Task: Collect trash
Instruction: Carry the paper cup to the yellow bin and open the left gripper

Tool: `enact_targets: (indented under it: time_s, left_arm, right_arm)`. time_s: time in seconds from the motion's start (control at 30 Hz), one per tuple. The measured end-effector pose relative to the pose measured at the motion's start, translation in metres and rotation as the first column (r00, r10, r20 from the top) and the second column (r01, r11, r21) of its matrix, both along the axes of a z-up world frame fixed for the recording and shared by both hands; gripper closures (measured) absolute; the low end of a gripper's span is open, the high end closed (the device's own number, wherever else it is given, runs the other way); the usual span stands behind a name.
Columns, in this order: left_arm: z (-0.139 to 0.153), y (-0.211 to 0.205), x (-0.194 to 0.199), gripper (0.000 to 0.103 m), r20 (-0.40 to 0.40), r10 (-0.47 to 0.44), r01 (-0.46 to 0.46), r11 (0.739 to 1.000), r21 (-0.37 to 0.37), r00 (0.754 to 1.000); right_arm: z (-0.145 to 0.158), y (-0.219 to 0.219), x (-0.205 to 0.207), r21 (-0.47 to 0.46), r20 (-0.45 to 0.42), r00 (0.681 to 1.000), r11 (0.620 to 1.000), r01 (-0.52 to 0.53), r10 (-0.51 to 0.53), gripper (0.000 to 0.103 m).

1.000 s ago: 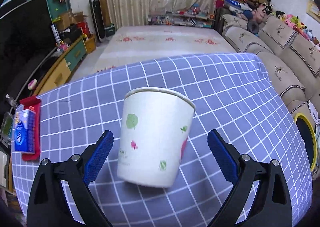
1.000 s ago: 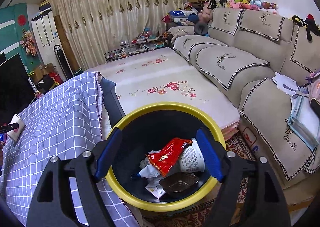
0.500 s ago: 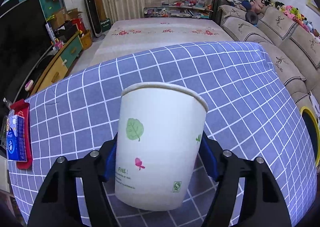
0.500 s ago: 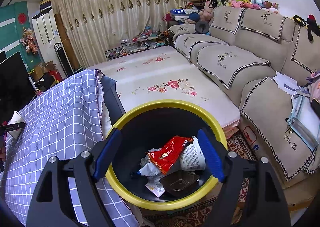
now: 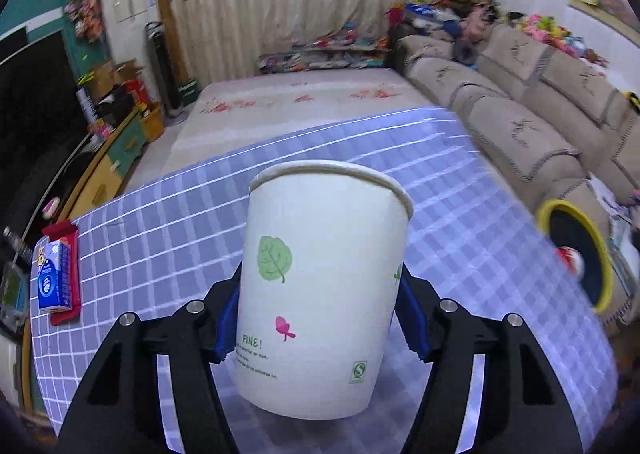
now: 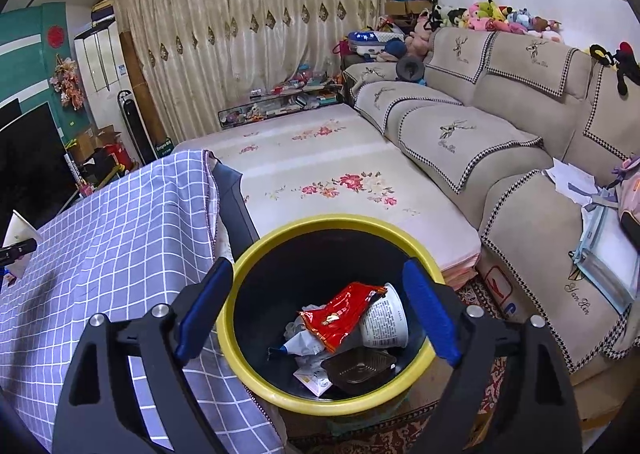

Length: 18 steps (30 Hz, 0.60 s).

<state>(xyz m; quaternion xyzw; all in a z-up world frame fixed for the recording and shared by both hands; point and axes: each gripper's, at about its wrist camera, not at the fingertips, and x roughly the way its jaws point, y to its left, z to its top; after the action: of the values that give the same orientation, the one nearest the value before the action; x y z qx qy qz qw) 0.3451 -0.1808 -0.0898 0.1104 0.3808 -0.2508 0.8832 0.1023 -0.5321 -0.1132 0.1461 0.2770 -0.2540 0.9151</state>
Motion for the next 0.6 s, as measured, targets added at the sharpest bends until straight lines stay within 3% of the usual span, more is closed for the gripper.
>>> enact_targets:
  time_s: [0.2, 0.33, 0.53, 0.6]
  left_arm:
    - [0.027, -0.076, -0.073, 0.039, 0.005, -0.219, 0.219, 0.975, -0.033, 0.976]
    - [0.029, -0.152, -0.113, 0.038, -0.026, -0.385, 0.382, 0.922, -0.067, 0.923]
    - [0.006, -0.264, -0.151, 0.038, -0.087, -0.523, 0.52, 0.852, -0.06, 0.848]
    - [-0.005, -0.295, -0.156, 0.038, -0.113, -0.542, 0.542, 0.84, -0.036, 0.833]
  right_arm:
    - [0.017, -0.003, -0.027, -0.059, 0.026, 0.999, 0.998, 0.031, -0.03, 0.02]
    - [0.026, -0.015, -0.058, -0.102, 0.04, 0.996, 0.991, 0.09, -0.086, 0.02]
    - [0.03, -0.044, -0.101, -0.094, 0.063, 0.987, 0.984, 0.155, -0.149, 0.017]
    - [0.028, -0.051, -0.109, -0.087, 0.067, 0.985, 0.982, 0.167, -0.161, 0.017]
